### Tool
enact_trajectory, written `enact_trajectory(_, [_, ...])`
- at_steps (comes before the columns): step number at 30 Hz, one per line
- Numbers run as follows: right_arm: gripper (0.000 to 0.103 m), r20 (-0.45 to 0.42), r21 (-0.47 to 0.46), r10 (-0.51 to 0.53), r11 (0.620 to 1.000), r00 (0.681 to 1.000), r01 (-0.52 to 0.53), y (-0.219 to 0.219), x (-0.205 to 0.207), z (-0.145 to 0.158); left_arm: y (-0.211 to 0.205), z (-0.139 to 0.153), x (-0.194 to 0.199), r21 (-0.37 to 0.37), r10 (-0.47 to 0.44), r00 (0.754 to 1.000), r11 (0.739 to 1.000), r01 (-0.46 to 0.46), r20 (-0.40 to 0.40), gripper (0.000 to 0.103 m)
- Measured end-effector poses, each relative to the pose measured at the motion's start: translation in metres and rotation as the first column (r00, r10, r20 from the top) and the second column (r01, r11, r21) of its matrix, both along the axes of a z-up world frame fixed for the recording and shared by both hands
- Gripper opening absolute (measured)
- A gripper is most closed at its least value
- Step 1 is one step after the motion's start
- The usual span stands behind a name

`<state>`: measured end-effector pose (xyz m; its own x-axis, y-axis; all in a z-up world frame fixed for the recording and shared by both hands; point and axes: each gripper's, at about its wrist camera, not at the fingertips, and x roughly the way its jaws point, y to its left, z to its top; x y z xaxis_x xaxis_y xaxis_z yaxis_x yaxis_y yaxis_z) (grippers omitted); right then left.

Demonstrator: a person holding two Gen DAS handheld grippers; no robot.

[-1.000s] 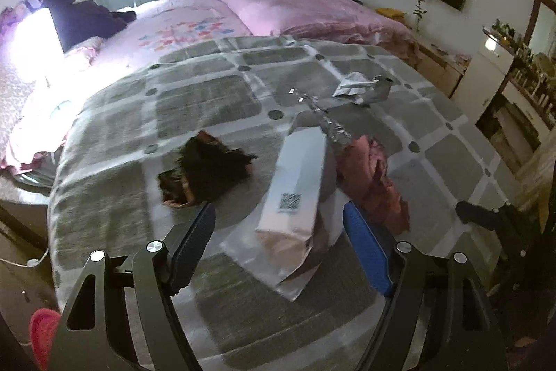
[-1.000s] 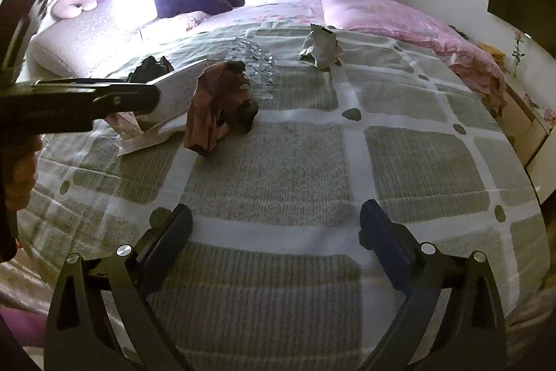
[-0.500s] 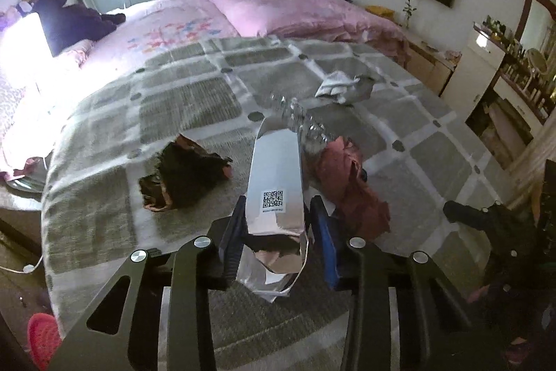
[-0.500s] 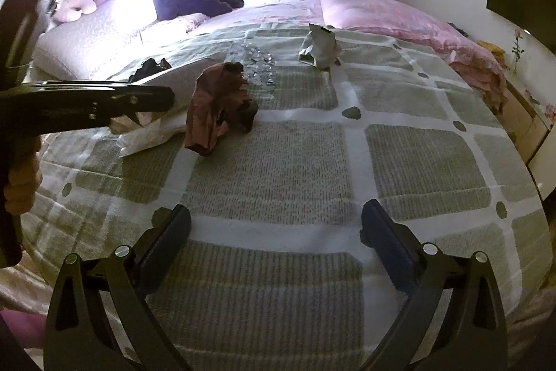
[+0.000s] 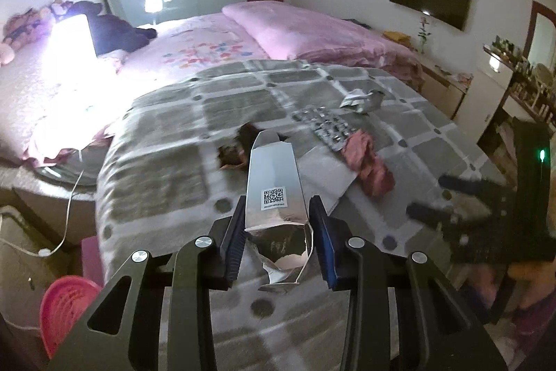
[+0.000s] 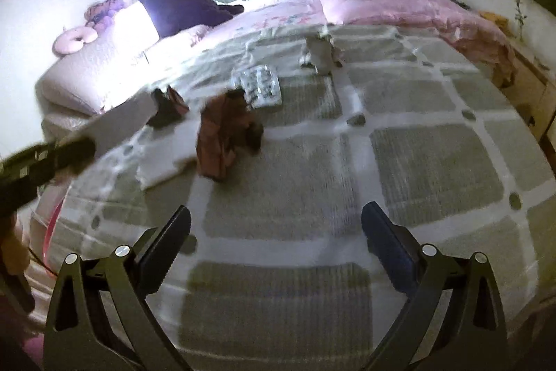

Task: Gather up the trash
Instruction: 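Grasp the pink cloth with the right tool and lift it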

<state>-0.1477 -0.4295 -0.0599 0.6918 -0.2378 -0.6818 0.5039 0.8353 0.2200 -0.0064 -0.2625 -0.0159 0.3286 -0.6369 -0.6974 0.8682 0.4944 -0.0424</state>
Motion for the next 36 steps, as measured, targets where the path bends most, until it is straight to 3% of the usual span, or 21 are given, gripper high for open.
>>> enact_trajectory(6, [0.086, 0.027, -0.019, 0.048, 0.999, 0.998, -0.047, 0.006, 0.027, 0.013, 0.019, -0.01, 0.0, 0.033, 0.042, 0.998, 0.999, -0.043, 0.037, 0.034])
enact_trajectory(10, [0.073, 0.02, -0.026, 0.056, 0.998, 0.998, -0.056, 0.006, 0.046, 0.013, 0.025, -0.016, 0.004, 0.036, 0.06, 0.998, 0.998, -0.06, 0.017, 0.034])
enact_trajectory(17, [0.039, -0.009, 0.016, 0.05, 0.999, 0.999, -0.049, -0.007, 0.064, 0.004, 0.032, -0.021, 0.006, 0.031, 0.083, 0.997, 0.996, -0.083, 0.008, 0.034])
enact_trajectory(22, [0.027, 0.006, 0.012, 0.051, 0.999, 0.999, -0.051, -0.007, 0.061, 0.008, 0.034, -0.019, 0.005, 0.025, 0.091, 0.996, 0.995, -0.092, 0.02, 0.034])
enact_trajectory(36, [0.026, 0.081, -0.018, 0.118, 0.993, 0.99, -0.116, 0.021, 0.048, 0.035, 0.066, 0.001, 0.003, 0.0, 0.132, 0.99, 0.991, -0.132, 0.059, 0.034])
